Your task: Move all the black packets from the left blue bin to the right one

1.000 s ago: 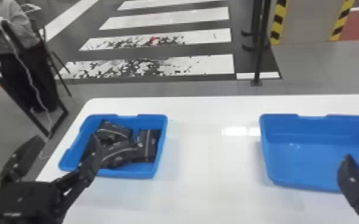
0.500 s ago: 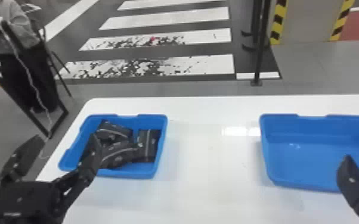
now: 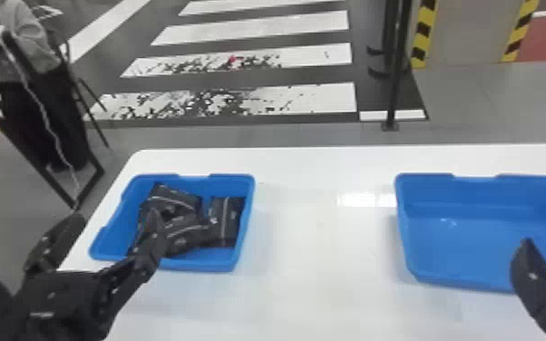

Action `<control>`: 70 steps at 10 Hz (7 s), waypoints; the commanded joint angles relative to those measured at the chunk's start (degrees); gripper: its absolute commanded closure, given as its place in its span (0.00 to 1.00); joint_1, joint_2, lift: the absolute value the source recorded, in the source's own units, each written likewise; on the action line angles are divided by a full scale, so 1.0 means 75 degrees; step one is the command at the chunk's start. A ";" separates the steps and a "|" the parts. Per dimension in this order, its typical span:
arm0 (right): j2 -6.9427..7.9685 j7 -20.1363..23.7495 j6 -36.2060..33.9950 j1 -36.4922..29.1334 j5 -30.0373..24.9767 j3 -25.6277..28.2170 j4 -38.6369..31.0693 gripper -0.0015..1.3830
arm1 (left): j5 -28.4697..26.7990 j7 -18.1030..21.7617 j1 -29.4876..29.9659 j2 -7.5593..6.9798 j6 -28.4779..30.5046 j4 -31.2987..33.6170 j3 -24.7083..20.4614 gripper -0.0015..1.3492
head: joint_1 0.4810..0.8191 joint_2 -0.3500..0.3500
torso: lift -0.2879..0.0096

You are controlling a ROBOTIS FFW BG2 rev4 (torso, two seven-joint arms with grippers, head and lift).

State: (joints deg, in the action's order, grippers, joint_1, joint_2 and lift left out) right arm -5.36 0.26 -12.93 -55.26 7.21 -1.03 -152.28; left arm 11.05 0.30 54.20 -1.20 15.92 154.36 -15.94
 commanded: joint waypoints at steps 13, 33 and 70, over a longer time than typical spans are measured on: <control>0.0000 0.0106 0.0000 0.0056 0.0303 0.0000 0.0288 0.10 | -0.1641 0.1906 -0.6440 -0.1234 0.5846 -0.4691 0.0358 0.11 | 0.63 0.85 | 0.45; 0.0000 0.0293 0.0000 0.0225 0.0638 0.0000 0.0570 0.10 | -0.0818 0.3652 -0.7771 -0.1457 0.5433 -0.6716 0.0496 0.90 | 0.63 0.71 | 0.45; -0.0106 0.2602 -0.1106 0.3713 0.0623 -0.0610 0.2763 0.92 | 0.5641 0.2808 -0.4846 -0.0613 0.0633 -0.4203 0.2613 0.13 | 0.63 0.46 | 0.45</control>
State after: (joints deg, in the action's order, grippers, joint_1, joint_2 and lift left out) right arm -6.23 19.75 -20.40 -28.26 12.37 -6.58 -132.98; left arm 52.87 21.36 17.32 -5.75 21.46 122.57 4.50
